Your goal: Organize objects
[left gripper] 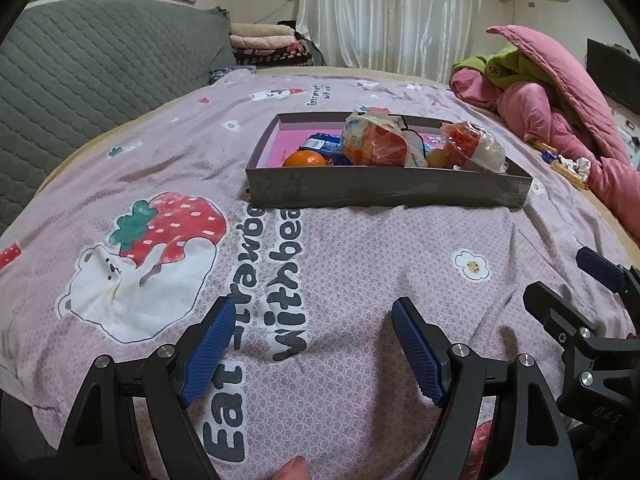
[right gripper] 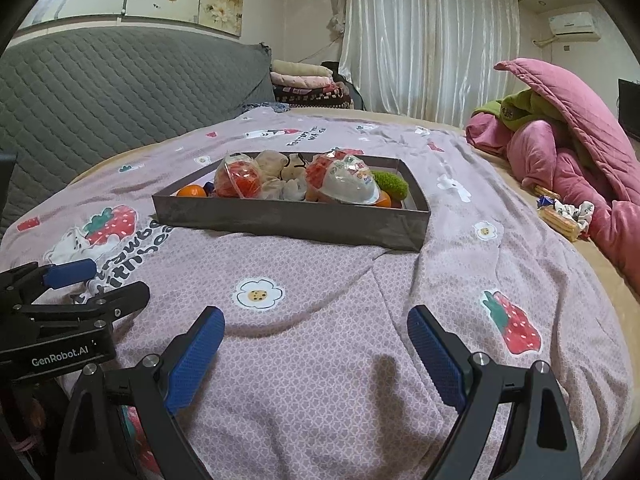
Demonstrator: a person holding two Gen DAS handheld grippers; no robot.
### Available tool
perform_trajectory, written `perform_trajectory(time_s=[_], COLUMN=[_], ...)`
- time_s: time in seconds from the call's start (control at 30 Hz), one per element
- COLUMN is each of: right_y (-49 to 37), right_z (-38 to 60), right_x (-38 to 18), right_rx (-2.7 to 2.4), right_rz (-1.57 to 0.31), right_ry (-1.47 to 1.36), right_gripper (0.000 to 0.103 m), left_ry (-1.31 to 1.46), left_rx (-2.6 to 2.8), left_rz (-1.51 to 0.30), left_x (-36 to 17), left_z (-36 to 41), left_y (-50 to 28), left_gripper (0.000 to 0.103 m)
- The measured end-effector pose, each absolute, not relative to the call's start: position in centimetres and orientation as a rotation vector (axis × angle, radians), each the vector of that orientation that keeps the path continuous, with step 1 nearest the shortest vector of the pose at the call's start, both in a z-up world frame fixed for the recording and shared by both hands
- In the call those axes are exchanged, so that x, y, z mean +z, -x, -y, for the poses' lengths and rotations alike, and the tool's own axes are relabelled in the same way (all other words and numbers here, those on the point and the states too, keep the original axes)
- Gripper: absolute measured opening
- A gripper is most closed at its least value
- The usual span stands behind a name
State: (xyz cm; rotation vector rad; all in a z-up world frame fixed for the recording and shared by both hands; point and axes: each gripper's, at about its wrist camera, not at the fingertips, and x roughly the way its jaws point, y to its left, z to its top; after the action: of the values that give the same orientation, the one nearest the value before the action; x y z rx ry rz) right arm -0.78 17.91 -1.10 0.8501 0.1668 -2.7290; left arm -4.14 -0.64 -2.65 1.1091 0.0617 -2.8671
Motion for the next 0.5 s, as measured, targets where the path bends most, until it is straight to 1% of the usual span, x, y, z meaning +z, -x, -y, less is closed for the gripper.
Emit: perform_trajectory(time_s=[0.5], right_y=[0.88], right_z=[-17.65], right_x=[-1.35], right_rx=[-2.717], right_rz=[-0.179], right_ry=[-0.861], right_gripper=[0.093], left_ry=[-1.112], left_rx=[-2.867], left_rz=[-0.056], left_x=[-2.68], left_z=[0.51], left_y=[4.25], left_gripper=[0.081])
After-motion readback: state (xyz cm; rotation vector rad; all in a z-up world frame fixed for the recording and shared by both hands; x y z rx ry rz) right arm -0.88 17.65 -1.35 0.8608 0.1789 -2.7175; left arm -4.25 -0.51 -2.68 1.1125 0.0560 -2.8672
